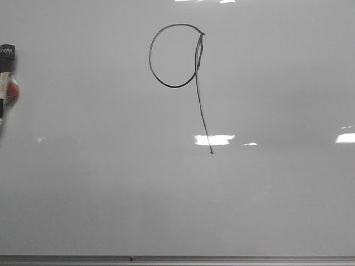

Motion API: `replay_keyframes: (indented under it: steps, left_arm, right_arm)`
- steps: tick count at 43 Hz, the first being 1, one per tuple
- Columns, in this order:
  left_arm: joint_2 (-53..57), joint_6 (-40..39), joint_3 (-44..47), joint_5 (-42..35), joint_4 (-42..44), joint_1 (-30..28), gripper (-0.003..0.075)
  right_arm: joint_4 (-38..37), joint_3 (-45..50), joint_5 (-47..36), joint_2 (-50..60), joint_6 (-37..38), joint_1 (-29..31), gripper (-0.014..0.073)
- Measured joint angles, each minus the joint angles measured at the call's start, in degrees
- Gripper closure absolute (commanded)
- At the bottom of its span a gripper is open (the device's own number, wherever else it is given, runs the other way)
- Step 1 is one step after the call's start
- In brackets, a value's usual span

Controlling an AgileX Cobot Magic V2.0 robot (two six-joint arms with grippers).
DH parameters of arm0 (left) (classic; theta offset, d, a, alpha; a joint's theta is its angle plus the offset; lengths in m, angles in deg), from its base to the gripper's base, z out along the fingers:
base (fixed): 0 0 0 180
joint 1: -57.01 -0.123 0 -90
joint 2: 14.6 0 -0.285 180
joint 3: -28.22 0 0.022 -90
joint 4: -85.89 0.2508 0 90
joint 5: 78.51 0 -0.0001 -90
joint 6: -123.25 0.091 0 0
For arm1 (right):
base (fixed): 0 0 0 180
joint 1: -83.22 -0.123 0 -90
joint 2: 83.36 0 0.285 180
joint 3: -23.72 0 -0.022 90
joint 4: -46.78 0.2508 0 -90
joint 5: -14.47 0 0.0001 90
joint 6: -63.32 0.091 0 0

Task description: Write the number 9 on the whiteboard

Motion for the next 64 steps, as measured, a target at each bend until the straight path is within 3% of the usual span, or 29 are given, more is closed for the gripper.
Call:
replay_keyframes:
  steps: [13, 20, 28, 64]
  left_arm:
    - [0.0, -0.1, 0.0, 0.0, 0.0, 0.0, 0.0739]
    - [0.0, -0.1, 0.0, 0.0, 0.0, 0.0, 0.0739]
    - [0.0, -0.1, 0.0, 0.0, 0.0, 0.0, 0.0739]
    - [0.0, -0.1, 0.0, 0.0, 0.0, 0.0, 0.0739]
  right_arm:
    - [-22.3, 14.4, -12.2, 8.5, 31.9, 10.9, 0.0662]
    - [-29.9, 21.4, -16.0, 12.9, 40.6, 13.7, 0.0662]
    - [-31.8, 25.3, -16.7, 17.2, 42.6, 15.5, 0.0662]
    - [-32.2, 25.3, -13.0, 18.0, 43.0, 15.5, 0.0662]
